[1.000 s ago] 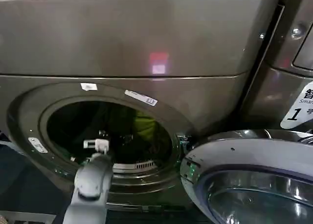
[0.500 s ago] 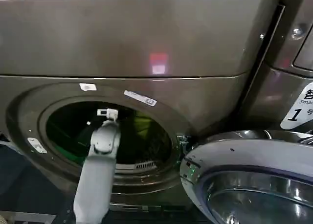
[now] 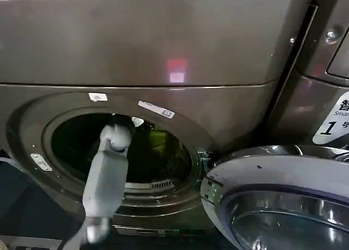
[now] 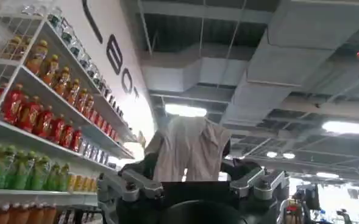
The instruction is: Grasp the clothes from the dryer.
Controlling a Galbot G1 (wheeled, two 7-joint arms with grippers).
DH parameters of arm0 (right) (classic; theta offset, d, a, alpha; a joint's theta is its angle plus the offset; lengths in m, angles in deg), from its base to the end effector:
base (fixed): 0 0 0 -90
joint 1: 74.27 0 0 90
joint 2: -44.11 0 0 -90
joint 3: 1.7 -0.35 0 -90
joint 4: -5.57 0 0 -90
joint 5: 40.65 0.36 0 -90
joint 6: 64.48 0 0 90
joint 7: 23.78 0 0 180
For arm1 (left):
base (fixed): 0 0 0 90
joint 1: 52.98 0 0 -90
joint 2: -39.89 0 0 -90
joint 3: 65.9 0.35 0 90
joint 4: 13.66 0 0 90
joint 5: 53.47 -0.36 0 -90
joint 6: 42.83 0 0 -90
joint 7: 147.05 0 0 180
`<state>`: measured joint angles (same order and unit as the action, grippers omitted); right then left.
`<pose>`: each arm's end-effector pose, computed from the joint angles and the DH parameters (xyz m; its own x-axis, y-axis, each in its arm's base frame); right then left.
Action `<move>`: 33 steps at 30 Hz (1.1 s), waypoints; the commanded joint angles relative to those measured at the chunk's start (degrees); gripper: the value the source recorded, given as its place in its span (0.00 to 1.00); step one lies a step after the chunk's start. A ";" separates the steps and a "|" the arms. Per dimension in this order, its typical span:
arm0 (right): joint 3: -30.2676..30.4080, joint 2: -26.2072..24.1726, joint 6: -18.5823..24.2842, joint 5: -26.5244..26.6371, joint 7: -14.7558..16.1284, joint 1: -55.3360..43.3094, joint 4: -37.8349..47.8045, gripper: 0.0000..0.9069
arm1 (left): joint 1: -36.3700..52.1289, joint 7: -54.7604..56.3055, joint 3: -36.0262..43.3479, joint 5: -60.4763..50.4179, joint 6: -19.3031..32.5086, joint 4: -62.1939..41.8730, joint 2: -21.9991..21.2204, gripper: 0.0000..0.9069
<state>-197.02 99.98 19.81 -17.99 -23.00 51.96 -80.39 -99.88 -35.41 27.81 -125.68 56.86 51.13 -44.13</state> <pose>-0.1453 -0.4973 -0.0378 -0.0728 0.8864 -0.4572 0.9888 0.0042 -0.1492 0.5809 0.0315 -0.1450 -0.6165 0.2402 0.7498 0.7532 -0.0973 0.6505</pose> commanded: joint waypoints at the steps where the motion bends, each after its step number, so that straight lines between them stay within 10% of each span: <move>1: 0.48 0.10 0.19 -0.28 0.08 -0.24 -0.03 1.00 | 4.40 -8.86 3.10 -8.37 7.12 -6.19 1.11 1.00; 33: 3.13 1.03 1.08 -1.89 0.38 -1.76 -0.66 1.00 | 3.65 -8.80 8.88 10.30 -0.07 -14.62 3.25 1.00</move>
<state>-193.99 101.01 20.93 -19.80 -22.66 50.26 -80.73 -95.94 -43.89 36.16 -120.08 58.25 38.71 -40.91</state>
